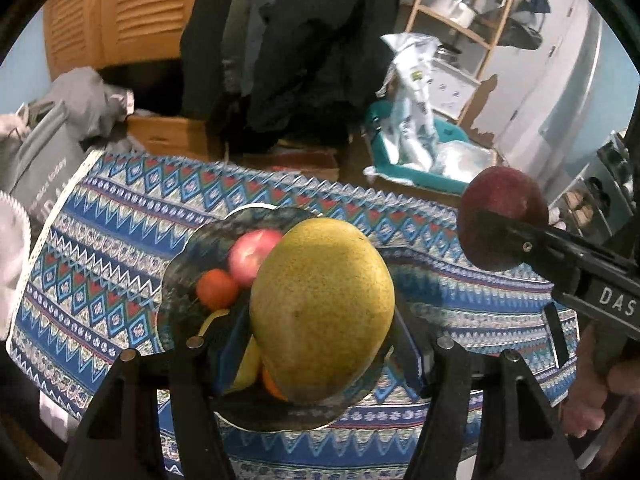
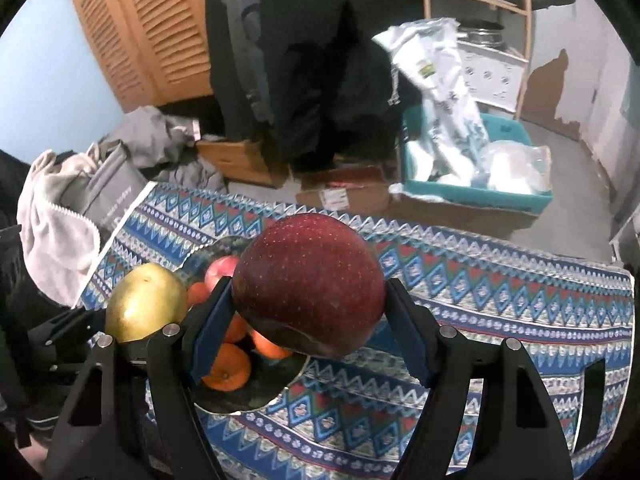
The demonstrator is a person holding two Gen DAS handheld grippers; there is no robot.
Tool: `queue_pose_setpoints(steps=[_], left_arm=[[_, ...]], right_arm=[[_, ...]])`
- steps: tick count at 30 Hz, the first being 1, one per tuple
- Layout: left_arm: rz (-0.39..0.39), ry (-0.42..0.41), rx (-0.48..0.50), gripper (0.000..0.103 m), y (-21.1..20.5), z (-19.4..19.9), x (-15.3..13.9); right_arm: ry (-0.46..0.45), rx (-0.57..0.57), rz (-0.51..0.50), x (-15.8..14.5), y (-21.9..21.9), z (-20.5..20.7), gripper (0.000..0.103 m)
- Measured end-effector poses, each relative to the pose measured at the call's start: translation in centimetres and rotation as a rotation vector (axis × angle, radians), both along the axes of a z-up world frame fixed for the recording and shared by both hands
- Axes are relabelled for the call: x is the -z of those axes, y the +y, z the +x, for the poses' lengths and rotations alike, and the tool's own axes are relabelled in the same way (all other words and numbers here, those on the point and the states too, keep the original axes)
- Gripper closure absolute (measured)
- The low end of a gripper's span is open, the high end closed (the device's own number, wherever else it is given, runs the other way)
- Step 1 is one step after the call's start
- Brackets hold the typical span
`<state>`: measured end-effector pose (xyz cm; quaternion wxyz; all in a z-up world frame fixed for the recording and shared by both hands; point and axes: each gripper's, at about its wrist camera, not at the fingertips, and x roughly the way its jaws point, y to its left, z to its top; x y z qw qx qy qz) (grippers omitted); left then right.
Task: Organize fruits
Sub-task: 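Lower the pear into the bowl with the left tool while the right tool lowers the apple there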
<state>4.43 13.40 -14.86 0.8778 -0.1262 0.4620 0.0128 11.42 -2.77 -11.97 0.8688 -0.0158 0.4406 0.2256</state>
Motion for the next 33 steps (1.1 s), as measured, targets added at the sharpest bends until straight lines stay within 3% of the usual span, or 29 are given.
queue_pose_setpoints(steps=[5,17,19,24,29,33], left_arm=[[-0.049,0.068,-0.024,0.037,1.5,0.4,2.8],[-0.074,0.165,-0.056,0.037,2.6,1.6,7.3],[-0.046,0.158,-0.05,0.036,2.4,1.7,7.3],[-0.079,0.164,-0.061,0.036,2.8,1.6,7.3],[-0.042,0.104,-0.079,0.036,3.2,0.9,5.4],[-0.077,0.11,-0.106,0.036,4.0,0.3,5.0]], right_arm=[[0.035,-0.022,-0.009,1.6,1.7,0.5,0.028],[0.093,-0.054,-0.027,4.4,4.1,1.1,0.028],[0.096,-0.054,-0.029,4.5,4.2,1.1,0.028],[0.1,-0.052,-0.031,4.7,4.3,1.2,0.028],[0.114,-0.061,-0.023,4.9,4.7,1.6,0.028],[0.124,-0.087,-0.043,5.5,5.7,2.2,0.028]])
